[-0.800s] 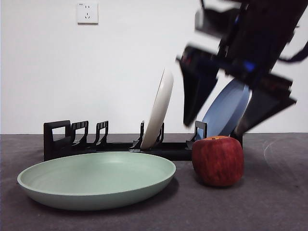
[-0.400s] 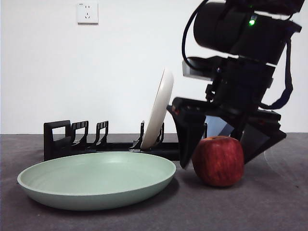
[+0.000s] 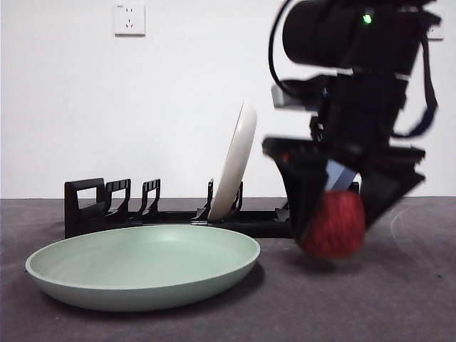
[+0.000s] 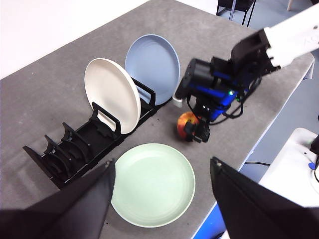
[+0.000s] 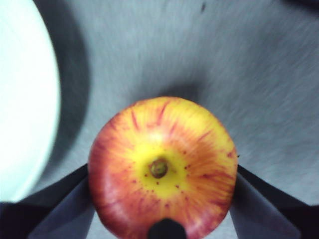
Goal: Take the green plate from the plate rack,put the plate on the table,take the apple from the table,put the apple in the plate
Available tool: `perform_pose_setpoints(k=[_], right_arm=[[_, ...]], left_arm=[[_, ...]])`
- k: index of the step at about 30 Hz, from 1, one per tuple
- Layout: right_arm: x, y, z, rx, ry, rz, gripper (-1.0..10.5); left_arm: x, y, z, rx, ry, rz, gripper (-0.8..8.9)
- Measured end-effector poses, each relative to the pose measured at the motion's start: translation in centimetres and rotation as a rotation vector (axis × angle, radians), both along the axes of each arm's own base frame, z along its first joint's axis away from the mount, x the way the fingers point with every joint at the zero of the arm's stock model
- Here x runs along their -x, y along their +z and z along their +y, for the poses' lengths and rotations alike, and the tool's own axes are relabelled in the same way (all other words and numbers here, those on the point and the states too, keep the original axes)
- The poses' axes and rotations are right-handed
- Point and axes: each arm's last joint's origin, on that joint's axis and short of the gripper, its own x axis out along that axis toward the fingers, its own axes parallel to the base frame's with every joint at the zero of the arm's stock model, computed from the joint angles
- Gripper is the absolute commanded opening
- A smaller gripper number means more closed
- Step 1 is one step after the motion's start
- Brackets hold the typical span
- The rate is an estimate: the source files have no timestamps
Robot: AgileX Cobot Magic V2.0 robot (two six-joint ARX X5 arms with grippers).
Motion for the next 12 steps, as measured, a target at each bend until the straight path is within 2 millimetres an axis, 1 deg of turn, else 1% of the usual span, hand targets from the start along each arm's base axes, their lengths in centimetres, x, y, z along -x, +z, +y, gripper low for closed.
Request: perform_pose_setpoints(k=[3, 7, 9, 12], right_arm=[[-0.6, 2.1, 0.5, -0.009, 0.002, -0.013, -0.1], [-1.3, 5.5, 1.2, -0.057, 0.024, -0.015, -0.1], [-1.6, 7.3, 1.6, -0.121, 0.049, -0.005, -0.1], [-1.9, 10.3, 2.5, -0.280, 0.127, 0.006, -0.1]], left_arm=[[0.0, 0.0, 0.0, 0.000, 0.000, 0.000, 3.19], [0.0, 0.0, 0.0, 0.000, 0.000, 0.000, 3.19], [0.0, 0.0, 0.0, 0.000, 0.000, 0.000, 3.19], [0.0, 0.0, 0.0, 0.000, 0.000, 0.000, 3.19]])
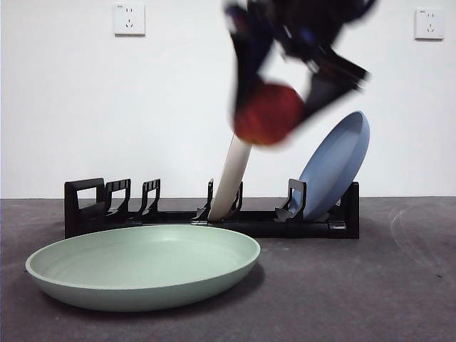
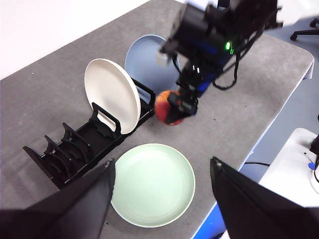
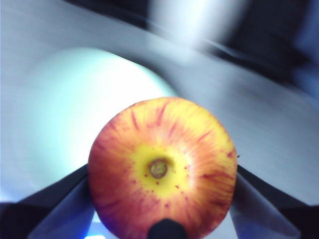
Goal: Take the green plate from the plate rack,put the plate on the table,take the apple from the table,put the apple in the plate
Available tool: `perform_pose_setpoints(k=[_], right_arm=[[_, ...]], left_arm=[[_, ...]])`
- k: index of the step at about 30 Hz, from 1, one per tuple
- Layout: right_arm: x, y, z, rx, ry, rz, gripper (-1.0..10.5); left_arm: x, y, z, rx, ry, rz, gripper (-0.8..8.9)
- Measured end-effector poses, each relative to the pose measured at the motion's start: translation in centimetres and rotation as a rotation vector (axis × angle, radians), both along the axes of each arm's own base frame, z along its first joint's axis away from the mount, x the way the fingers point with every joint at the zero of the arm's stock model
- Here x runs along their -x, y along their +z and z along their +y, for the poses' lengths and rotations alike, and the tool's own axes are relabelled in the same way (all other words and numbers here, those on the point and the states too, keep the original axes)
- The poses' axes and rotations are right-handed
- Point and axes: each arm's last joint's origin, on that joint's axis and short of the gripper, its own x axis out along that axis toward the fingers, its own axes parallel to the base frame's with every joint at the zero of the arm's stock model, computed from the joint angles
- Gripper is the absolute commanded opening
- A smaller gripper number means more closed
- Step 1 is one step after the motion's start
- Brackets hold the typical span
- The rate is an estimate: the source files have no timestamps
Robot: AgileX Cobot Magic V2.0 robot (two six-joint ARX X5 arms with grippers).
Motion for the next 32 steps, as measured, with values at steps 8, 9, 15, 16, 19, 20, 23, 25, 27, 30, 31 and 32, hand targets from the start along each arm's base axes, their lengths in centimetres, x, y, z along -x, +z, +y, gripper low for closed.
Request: perform_pose_setpoints(k=[8, 9, 15, 16, 19, 20, 23, 25, 27, 30, 31, 32], right_arm=[[1.5, 4.5, 4.0, -0.283, 0.236, -0.090, -0.1], [1.9, 4.6, 4.4, -0.282, 0.246, -0.100, -0.1], [3.4, 3.3, 7.0, -0.161, 0.247, -0.175, -0.1], [3.3, 2.8, 7.4, -0.134, 0.245, -0.174, -0.1], [2.9, 0.7, 8.6, -0.081, 0.256, -0.131, -0.1], [2.7, -0.1, 8.9, -0.065, 0.256, -0.117, -0.1], [2.1, -2.4, 9.8, -0.011, 0.262, -0.069, -0.1], [1.7, -4.0, 10.1, 0.035, 0.266, -0.033, -0.1], [1.5, -5.7, 10.4, 0.084, 0.272, 0.011, -0.1], [1.2, -8.1, 10.8, 0.153, 0.286, 0.071, -0.1], [1.1, -8.7, 10.9, 0.171, 0.290, 0.086, -0.1], [1.1, -9.3, 11.0, 0.185, 0.293, 0.098, -0.1]], left_arm=[[0.0, 0.0, 0.0, 0.000, 0.000, 0.000, 3.19], [0.0, 0.0, 0.0, 0.000, 0.000, 0.000, 3.19], [0.0, 0.0, 0.0, 0.000, 0.000, 0.000, 3.19], [0.0, 0.0, 0.0, 0.000, 0.000, 0.000, 3.19], [0.0, 0.0, 0.0, 0.000, 0.000, 0.000, 3.19], [0.0, 0.0, 0.0, 0.000, 0.000, 0.000, 3.19], [0.0, 0.0, 0.0, 0.000, 0.000, 0.000, 3.19], [0.0, 0.0, 0.0, 0.000, 0.000, 0.000, 3.19], [0.0, 0.0, 0.0, 0.000, 0.000, 0.000, 3.19], [0.0, 0.0, 0.0, -0.003, -0.002, -0.003, 3.19], [0.0, 0.0, 0.0, -0.006, -0.001, -0.006, 3.19], [0.0, 0.0, 0.0, -0.006, 0.000, -0.006, 3.19]])
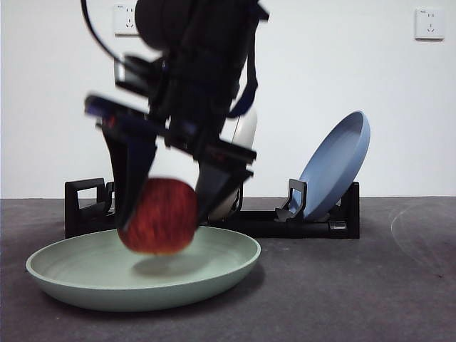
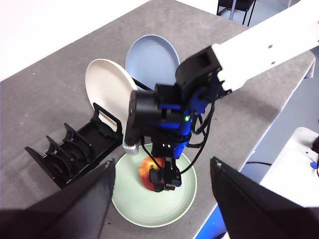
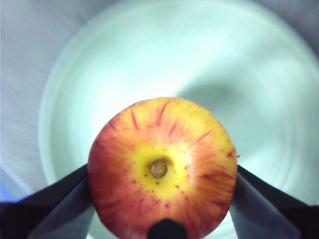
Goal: Take the green plate from the plate rack,put the plate on the table,take the apple from the table,put the apple in the plate
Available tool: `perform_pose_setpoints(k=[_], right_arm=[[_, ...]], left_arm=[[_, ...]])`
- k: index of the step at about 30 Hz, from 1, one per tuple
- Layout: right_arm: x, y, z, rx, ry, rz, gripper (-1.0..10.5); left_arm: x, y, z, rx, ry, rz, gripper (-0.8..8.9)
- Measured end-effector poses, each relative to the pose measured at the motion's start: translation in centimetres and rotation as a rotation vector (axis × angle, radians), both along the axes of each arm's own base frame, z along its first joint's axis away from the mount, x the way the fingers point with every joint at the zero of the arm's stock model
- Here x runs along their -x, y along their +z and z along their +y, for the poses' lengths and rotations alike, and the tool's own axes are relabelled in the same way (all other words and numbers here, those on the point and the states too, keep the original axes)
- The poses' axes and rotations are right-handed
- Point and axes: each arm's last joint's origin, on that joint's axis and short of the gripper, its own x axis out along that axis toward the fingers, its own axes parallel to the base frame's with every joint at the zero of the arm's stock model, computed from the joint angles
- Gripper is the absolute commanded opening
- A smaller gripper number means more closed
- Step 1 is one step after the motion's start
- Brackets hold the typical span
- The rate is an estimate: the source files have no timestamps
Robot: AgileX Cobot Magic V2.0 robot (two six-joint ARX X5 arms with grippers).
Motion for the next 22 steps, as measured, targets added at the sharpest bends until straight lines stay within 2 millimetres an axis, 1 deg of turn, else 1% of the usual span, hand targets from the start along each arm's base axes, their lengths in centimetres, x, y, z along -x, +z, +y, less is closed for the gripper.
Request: perform_pose_setpoints(k=[3, 8, 11, 17, 18, 19, 22], right_arm=[[-0.1, -0.7, 0.1, 0.016, 0.003, 0.008, -0.1], [-0.2, -1.0, 0.2, 0.023, 0.006, 0.013, 0.0], [-0.2, -1.5, 0.2, 0.037, 0.018, 0.019, 0.0], [-0.3, -1.6, 0.4, 0.042, 0.028, 0.020, 0.1], [-0.3, -1.6, 0.4, 0.042, 0.028, 0.020, 0.7], [-0.3, -1.6, 0.4, 0.042, 0.028, 0.020, 1.6], [-0.3, -1.6, 0.4, 0.042, 0.028, 0.020, 5.5]], left_arm=[[0.0, 0.0, 0.0, 0.000, 0.000, 0.000, 3.19], [0.0, 0.0, 0.0, -0.001, 0.001, -0.001, 3.19], [0.0, 0.0, 0.0, -0.001, 0.003, -0.002, 3.19], [0.0, 0.0, 0.0, -0.002, 0.004, -0.002, 3.19], [0.0, 0.0, 0.0, -0.002, 0.004, -0.002, 3.19], [0.0, 0.0, 0.0, -0.002, 0.004, -0.002, 3.19], [0.0, 0.0, 0.0, -0.002, 0.005, -0.003, 3.19]])
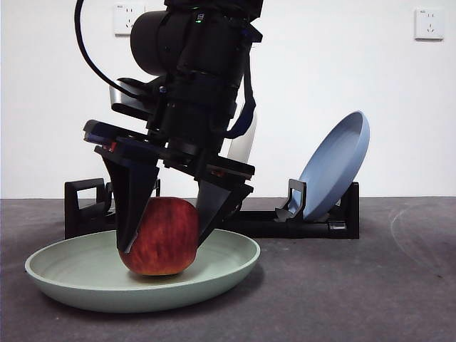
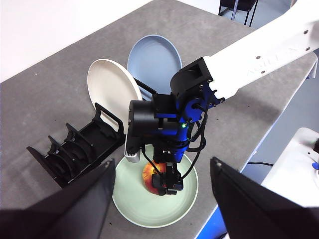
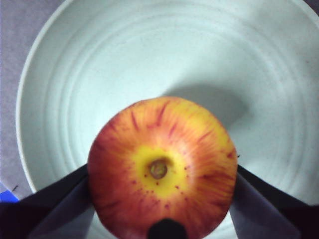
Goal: Take the green plate from the plate rack,put the plate on the table,take the apple from the table,put the apple in the plate
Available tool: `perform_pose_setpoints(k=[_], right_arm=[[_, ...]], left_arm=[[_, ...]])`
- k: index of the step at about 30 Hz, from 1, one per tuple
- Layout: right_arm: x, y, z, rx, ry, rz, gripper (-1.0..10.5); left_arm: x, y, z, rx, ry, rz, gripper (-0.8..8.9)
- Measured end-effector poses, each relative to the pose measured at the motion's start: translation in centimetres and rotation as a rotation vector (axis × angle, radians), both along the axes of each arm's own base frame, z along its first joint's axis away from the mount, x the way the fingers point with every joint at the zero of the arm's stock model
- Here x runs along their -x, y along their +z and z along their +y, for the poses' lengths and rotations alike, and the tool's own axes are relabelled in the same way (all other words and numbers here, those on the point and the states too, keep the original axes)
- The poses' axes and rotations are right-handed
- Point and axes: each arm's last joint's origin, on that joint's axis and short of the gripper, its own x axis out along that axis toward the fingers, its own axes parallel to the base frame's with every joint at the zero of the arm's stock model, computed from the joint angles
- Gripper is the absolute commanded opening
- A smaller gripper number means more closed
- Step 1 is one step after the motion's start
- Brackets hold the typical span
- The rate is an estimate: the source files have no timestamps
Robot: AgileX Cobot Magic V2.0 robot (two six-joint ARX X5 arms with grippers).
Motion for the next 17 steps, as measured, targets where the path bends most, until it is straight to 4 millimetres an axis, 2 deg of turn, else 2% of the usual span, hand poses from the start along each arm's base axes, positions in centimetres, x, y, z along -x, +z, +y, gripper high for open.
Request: perform_pose_setpoints(k=[1, 3, 6, 9, 17], right_arm=[[0.0, 0.0, 0.0, 0.000, 0.000, 0.000, 6.5], [0.0, 0.0, 0.0, 0.000, -0.001, 0.001, 6.9], [0.0, -0.2, 0.0, 0.006, -0.005, 0.006, 6.9], [-0.1, -1.3, 0.1, 0.031, -0.008, 0.021, 6.9], [0.0, -1.2, 0.0, 0.048, -0.015, 0.022, 6.9]], left_arm=[[0.0, 0.0, 0.0, 0.000, 0.001, 0.000, 3.19], [0.0, 0.0, 0.0, 0.000, 0.001, 0.000, 3.19], [0.0, 0.0, 0.0, 0.000, 0.001, 0.000, 3.19], [0.0, 0.0, 0.0, 0.000, 0.001, 0.000, 3.19], [0.0, 0.0, 0.0, 0.000, 0.001, 0.000, 3.19]])
